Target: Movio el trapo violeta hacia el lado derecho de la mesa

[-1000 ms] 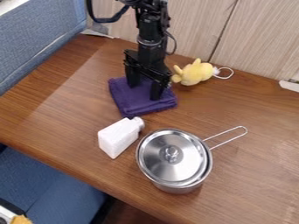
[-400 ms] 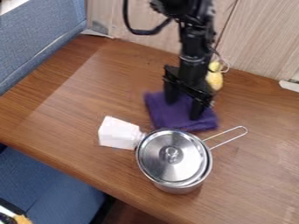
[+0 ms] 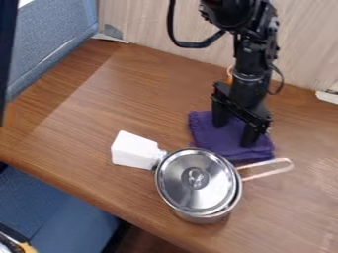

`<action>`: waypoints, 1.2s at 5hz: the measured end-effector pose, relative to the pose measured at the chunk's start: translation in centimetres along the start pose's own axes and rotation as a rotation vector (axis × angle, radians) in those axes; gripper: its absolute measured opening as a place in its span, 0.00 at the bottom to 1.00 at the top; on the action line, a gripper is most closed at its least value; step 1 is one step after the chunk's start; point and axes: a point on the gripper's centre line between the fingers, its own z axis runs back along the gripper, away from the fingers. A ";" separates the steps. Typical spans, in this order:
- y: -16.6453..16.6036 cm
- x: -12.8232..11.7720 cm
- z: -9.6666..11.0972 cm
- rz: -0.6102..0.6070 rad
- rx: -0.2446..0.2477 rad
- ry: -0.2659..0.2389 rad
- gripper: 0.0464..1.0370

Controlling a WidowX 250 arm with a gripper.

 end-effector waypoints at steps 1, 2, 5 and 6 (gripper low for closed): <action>-1.5 0.3 -0.1 -0.042 -0.001 0.000 0.96; -2.2 0.4 0.0 -0.055 -0.009 -0.011 0.96; -2.4 0.6 0.4 -0.071 -0.026 -0.007 0.96; -2.4 0.7 1.2 -0.084 -0.033 -0.022 0.96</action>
